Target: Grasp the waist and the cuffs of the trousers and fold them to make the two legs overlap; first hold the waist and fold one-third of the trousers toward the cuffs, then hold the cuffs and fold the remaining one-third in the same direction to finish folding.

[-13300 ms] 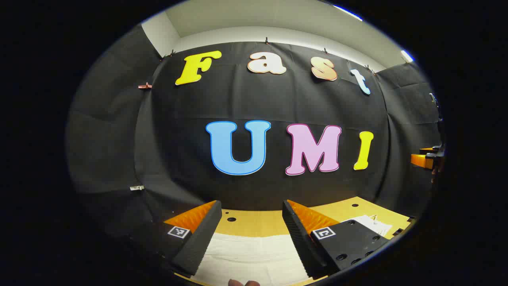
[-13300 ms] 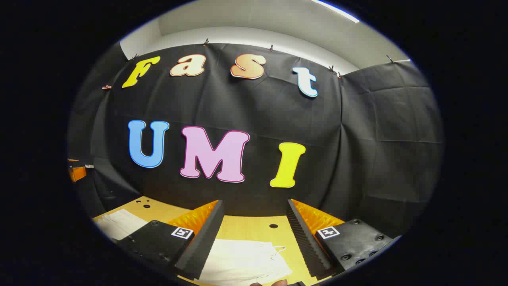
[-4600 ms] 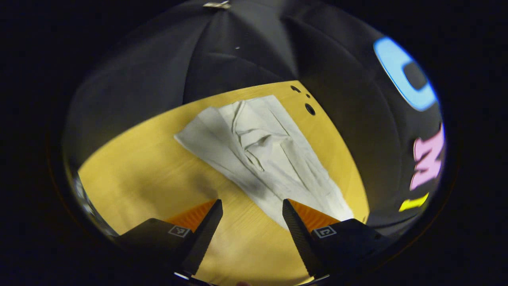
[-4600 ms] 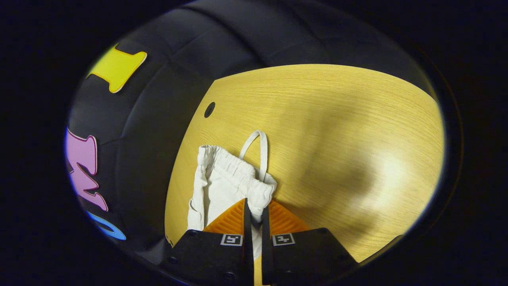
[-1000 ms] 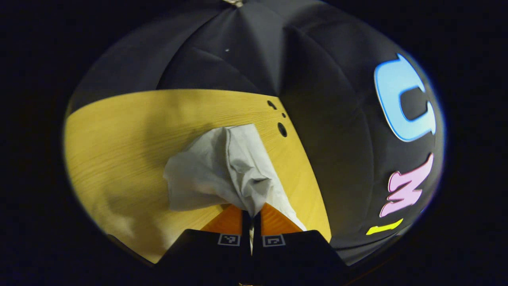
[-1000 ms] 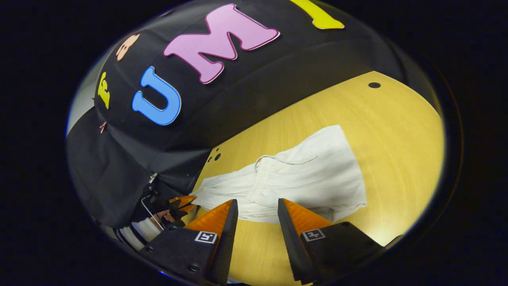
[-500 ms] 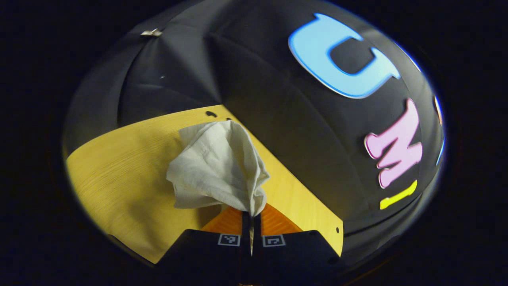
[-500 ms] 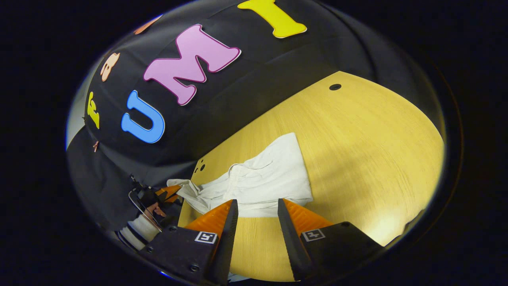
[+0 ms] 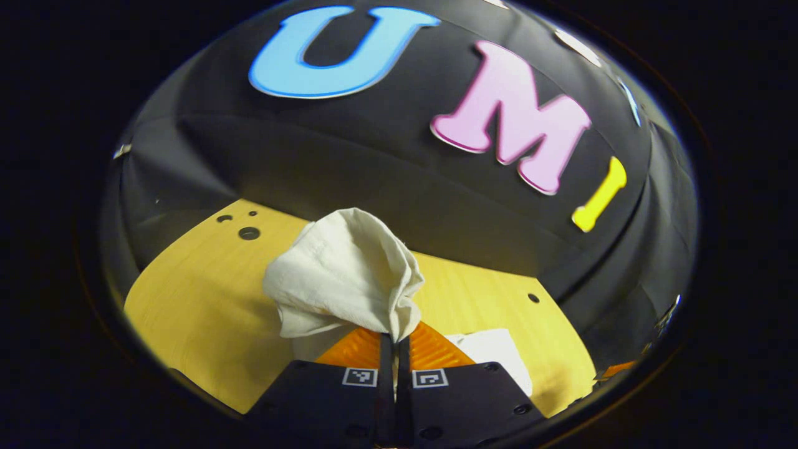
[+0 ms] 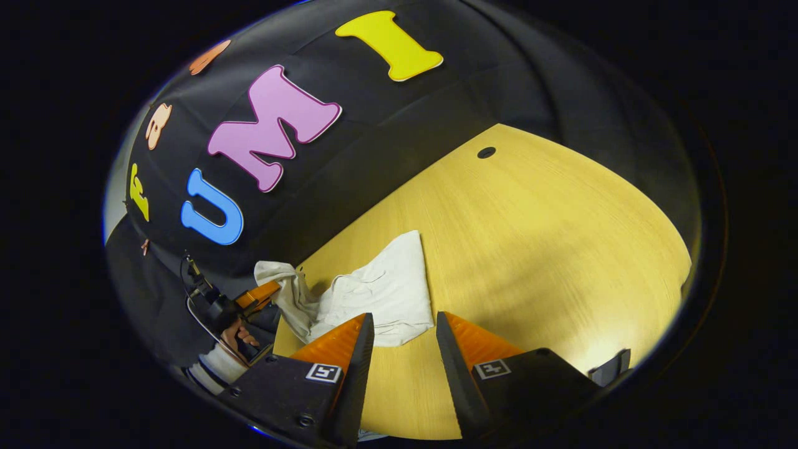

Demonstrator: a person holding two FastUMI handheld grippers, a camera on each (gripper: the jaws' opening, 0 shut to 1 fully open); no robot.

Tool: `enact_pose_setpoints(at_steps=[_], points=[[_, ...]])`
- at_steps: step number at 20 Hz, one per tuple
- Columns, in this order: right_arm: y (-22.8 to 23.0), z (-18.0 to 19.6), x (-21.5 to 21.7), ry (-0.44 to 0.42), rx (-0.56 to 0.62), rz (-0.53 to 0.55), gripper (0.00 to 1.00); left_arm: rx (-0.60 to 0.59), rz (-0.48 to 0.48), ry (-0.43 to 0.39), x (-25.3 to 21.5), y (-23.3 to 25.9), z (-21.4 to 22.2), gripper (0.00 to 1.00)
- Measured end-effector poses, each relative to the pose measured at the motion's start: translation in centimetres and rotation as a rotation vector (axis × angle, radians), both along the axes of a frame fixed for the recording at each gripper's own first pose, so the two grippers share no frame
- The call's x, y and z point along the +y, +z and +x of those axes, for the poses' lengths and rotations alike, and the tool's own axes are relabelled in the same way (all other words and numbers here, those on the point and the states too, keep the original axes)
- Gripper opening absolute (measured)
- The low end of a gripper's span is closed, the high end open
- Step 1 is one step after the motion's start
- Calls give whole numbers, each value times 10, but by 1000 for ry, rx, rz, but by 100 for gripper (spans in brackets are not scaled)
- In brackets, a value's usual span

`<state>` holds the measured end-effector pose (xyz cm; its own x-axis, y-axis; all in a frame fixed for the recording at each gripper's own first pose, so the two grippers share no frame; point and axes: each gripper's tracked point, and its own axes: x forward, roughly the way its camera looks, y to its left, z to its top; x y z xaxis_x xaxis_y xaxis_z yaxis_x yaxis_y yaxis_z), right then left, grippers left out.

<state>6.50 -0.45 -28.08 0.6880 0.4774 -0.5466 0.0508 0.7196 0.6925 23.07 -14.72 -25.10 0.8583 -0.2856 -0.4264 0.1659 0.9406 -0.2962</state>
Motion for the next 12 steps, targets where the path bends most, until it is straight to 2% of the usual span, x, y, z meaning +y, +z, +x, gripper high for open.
enact_pose_setpoints(at_steps=[1, 6, 12], points=[[-2, -1, -7, -5, 5, 0, 62, -11, 54, -33, -12, -5, -2, 6], [-11, -7, -39, -39, 26, 5, 62, -49, 458, -209, -59, -40, -11, 6], [-21, -18, -66, -74, 47, 9, 62, -72, 791, -425, -105, -91, -39, 6]])
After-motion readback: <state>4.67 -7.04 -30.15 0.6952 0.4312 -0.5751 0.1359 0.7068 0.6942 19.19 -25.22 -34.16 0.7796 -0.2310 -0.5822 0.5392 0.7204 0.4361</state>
